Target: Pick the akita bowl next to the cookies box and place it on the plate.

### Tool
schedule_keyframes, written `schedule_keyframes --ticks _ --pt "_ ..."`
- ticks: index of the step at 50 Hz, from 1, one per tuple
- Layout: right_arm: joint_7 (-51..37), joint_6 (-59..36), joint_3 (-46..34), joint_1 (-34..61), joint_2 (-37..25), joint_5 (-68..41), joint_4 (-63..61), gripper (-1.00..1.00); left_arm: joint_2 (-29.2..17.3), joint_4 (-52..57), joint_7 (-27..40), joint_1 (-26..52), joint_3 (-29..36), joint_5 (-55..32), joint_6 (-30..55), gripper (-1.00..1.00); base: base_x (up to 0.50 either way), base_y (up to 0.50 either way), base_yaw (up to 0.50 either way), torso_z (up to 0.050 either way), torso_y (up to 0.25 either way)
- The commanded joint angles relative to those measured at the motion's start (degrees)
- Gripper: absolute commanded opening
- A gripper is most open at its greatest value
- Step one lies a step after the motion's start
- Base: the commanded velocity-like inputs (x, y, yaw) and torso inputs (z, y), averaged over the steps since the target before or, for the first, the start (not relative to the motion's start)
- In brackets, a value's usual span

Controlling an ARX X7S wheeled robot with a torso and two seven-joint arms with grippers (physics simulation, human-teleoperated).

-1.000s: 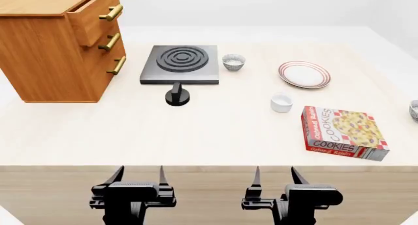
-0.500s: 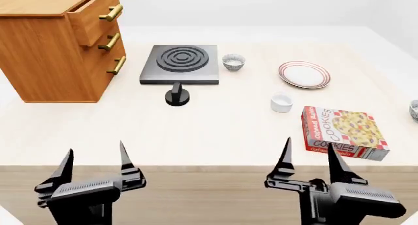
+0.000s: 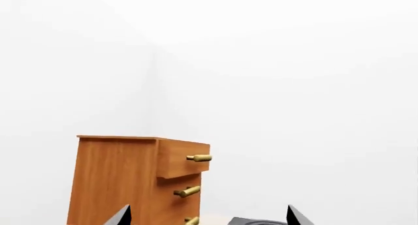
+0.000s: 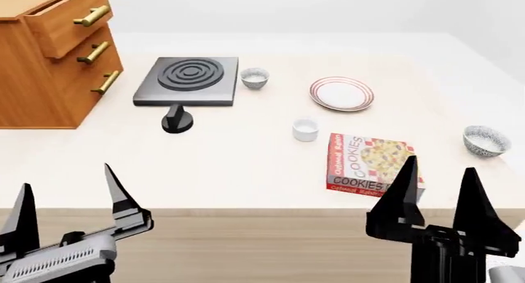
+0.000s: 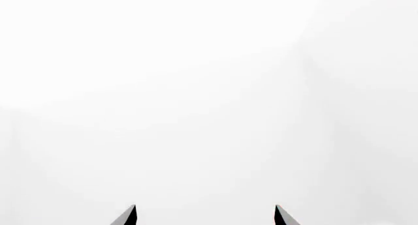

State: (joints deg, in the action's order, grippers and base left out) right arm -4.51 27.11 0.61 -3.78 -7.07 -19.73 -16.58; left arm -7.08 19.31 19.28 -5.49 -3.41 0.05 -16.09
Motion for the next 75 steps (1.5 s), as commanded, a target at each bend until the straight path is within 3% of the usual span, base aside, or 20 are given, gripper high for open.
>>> schedule_keyframes --ticks 1,45,52,75 --pt "1.5 1.6 0.1 -0.5 -0.2 -1.0 -1.1 1.00 0.3 0.1 0.2 -0.6 -0.4 1.0 -2.0 1.00 0.00 -0.50 0.00 0.000 0.000" --pt "1.3 3.8 -2.7 -1.1 -2.4 1.3 -0.6 1.00 -2.0 0.0 2.6 -0.9 2.2 0.6 -1.9 1.00 0.00 -0.50 0.00 0.000 0.000" --pt "1.6 2.5 -4.3 -1.5 -3.2 2.0 -2.0 1.00 -2.4 0.5 3.0 -1.0 2.4 0.3 -1.3 1.00 0.04 0.00 0.00 0.000 0.000" --pt "1.5 2.5 -5.8 -1.3 -4.2 4.3 -1.0 1.00 -3.3 -0.3 3.9 -0.6 3.4 0.1 -1.4 1.00 0.50 0.00 0.00 0.000 0.000"
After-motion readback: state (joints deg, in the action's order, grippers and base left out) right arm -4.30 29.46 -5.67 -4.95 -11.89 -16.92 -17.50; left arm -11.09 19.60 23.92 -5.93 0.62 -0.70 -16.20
